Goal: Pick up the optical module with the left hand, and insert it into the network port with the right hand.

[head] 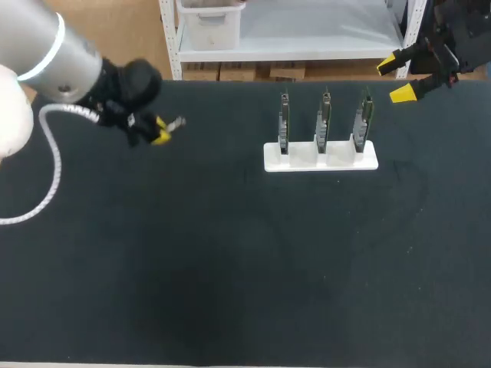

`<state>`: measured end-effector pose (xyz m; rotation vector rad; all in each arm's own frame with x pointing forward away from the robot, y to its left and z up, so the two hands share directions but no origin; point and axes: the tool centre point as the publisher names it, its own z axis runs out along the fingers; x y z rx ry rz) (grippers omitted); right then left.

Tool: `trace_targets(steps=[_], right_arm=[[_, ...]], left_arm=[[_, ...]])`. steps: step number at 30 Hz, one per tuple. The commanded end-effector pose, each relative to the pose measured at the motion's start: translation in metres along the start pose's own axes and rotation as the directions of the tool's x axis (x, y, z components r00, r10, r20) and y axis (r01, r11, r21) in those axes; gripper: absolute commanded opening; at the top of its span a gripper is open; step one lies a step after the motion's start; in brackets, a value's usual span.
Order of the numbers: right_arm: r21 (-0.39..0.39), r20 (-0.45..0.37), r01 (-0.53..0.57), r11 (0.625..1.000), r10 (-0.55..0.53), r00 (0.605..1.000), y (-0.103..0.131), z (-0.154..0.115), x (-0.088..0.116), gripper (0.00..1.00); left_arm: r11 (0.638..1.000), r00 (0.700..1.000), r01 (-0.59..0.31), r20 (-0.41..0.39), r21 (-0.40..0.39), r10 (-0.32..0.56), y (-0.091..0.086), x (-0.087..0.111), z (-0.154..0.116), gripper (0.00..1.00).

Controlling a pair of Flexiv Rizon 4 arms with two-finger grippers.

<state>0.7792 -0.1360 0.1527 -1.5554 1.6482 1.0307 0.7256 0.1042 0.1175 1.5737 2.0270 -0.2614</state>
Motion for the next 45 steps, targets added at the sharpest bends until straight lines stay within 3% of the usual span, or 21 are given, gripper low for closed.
trace_targets(steps=[1,8,20,27,35,45], right_arm=[[0.006,-0.001,0.001,1.0,-0.001,1.0,0.002,0.0,0.0,1.0],[0.006,-0.001,0.001,1.0,-0.001,1.0,0.002,0.0,0.0,1.0],[0.006,-0.001,0.001,1.0,-0.001,1.0,0.002,0.0,0.0,1.0],[0.006,-0.001,0.001,1.0,-0.001,1.0,0.002,0.0,0.0,1.0],[0.006,-0.001,0.001,1.0,-0.001,1.0,0.002,0.0,0.0,1.0],[0.006,-0.001,0.001,1.0,-0.001,1.0,0.002,0.0,0.0,1.0]], left_arm=[[1.0,0.98,0.007,0.198,-0.014,-0.004,0.024,-0.03,0.005,0.0],[0.997,0.933,-0.075,0.351,-0.034,0.082,0.046,-0.095,0.012,0.0],[0.994,0.829,-0.098,0.557,0.04,0.059,0.056,-0.18,0.033,0.0],[0.99,0.746,-0.111,0.666,0.089,0.024,0.042,-0.227,0.039,0.0],[0.963,0.715,-0.187,0.699,0.194,-0.002,0.015,-0.263,0.058,0.0],[0.946,0.675,-0.212,0.736,0.245,-0.039,-0.01,-0.294,0.073,0.0]])
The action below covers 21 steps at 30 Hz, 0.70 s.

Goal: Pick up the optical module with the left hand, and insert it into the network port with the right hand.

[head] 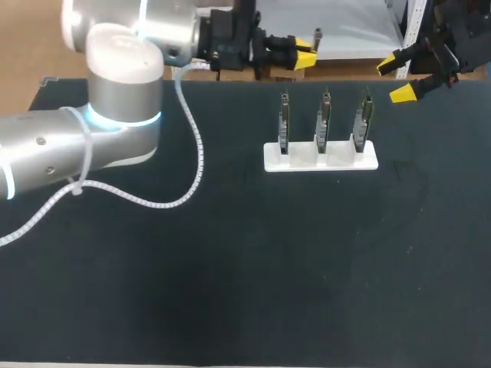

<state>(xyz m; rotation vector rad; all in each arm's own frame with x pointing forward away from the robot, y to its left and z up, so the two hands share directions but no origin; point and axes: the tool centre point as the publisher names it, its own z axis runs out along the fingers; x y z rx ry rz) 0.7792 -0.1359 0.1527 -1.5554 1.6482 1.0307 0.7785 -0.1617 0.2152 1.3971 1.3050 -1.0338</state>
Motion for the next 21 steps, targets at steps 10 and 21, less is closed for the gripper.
trace_targets(steps=[10,21], right_arm=[[0.006,-0.001,0.001,1.0,-0.001,1.0,0.002,0.0,0.0,1.0],[0.006,-0.001,0.001,1.0,-0.001,1.0,0.002,0.0,0.0,1.0]], left_arm=[[0.999,0.999,0.022,0.036,0.024,-0.023,0.001,-0.001,0.038,0.0],[0.998,0.998,0.019,0.059,0.063,-0.023,-0.006,-0.005,0.06,0.0]])
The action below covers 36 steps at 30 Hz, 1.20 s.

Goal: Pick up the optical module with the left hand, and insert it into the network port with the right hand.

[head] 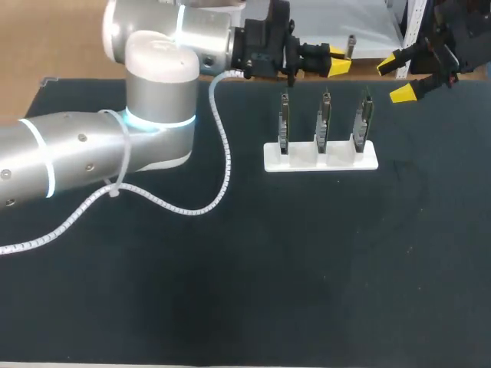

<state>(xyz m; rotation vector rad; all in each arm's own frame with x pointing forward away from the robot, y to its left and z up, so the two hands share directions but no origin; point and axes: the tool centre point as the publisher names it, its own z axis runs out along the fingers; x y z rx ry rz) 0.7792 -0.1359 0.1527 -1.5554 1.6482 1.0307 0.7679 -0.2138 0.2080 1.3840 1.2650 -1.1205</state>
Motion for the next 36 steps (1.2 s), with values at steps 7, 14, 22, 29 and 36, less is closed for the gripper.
trace_targets(steps=[7,14,22,29,36], right_arm=[[0.006,-0.001,0.001,1.0,-0.001,1.0,0.002,0.0,0.0,1.0],[0.006,-0.001,0.001,1.0,-0.001,1.0,0.002,0.0,0.0,1.0],[0.006,-0.001,0.001,1.0,-0.001,1.0,0.002,0.0,0.0,1.0],[0.006,-0.001,0.001,1.0,-0.001,1.0,0.002,0.0,0.0,1.0],[0.006,-0.001,0.001,1.0,-0.001,1.0,0.002,0.0,0.0,1.0]], left_arm=[[1.0,1.0,-0.006,0.015,0.02,0.005,0.003,-0.004,0.015,0.0],[0.999,1.0,-0.005,0.021,0.042,0.004,0.001,-0.005,0.023,0.0],[0.998,1.0,0.011,0.023,0.057,-0.013,0.001,-0.003,0.029,0.0],[0.994,0.994,0.084,0.06,0.076,-0.089,0.004,0.001,0.036,0.0],[0.995,0.995,0.089,0.044,0.045,-0.091,0.005,0.002,0.042,0.0]])
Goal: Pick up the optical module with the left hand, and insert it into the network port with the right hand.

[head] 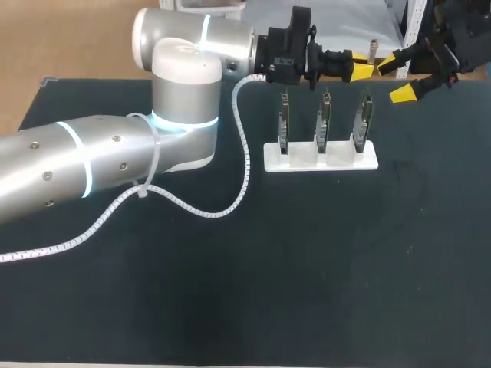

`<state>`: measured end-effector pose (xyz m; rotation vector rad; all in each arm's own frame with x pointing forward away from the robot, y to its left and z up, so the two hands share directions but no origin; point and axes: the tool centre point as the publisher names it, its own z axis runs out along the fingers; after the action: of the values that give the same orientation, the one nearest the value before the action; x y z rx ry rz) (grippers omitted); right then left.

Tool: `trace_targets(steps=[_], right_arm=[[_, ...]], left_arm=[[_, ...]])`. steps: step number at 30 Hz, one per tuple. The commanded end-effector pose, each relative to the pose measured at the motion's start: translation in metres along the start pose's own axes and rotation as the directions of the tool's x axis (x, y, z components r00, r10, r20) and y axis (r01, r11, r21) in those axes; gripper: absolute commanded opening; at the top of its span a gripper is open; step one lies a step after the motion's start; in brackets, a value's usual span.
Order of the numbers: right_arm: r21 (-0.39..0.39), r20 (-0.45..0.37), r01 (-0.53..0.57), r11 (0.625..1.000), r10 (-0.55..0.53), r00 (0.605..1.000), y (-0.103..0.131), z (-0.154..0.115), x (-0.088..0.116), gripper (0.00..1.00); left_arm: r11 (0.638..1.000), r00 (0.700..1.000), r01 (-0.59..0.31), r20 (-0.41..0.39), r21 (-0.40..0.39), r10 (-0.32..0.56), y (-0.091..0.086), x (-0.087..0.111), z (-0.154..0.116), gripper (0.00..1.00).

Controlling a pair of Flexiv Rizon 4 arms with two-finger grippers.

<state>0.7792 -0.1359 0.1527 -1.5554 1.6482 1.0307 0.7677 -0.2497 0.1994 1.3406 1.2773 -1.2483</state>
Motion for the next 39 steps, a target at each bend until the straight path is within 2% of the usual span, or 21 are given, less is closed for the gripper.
trace_targets(steps=[1,11,19,26,39], right_arm=[[0.006,-0.001,0.001,1.0,-0.001,1.0,0.002,0.0,0.0,1.0],[0.006,-0.001,0.001,1.0,-0.001,1.0,0.002,0.0,0.0,1.0],[0.006,-0.001,0.001,1.0,-0.001,1.0,0.002,0.0,0.0,1.0],[0.006,-0.001,0.001,1.0,-0.001,1.0,0.002,0.0,0.0,1.0],[0.006,-0.001,0.001,1.0,-0.001,1.0,0.002,0.0,0.0,1.0]], left_arm=[[1.0,1.0,0.004,-0.004,-0.015,-0.004,0.005,0.0,0.005,0.0],[0.998,1.0,-0.01,-0.017,-0.063,0.009,0.001,0.004,0.009,0.0],[0.998,1.0,0.008,-0.027,-0.069,-0.01,-0.004,0.012,0.012,0.0],[0.996,0.999,0.048,-0.02,-0.075,-0.049,0.0,0.019,0.014,0.0],[0.996,0.998,0.054,-0.027,-0.073,-0.056,0.001,0.021,0.021,0.0]])
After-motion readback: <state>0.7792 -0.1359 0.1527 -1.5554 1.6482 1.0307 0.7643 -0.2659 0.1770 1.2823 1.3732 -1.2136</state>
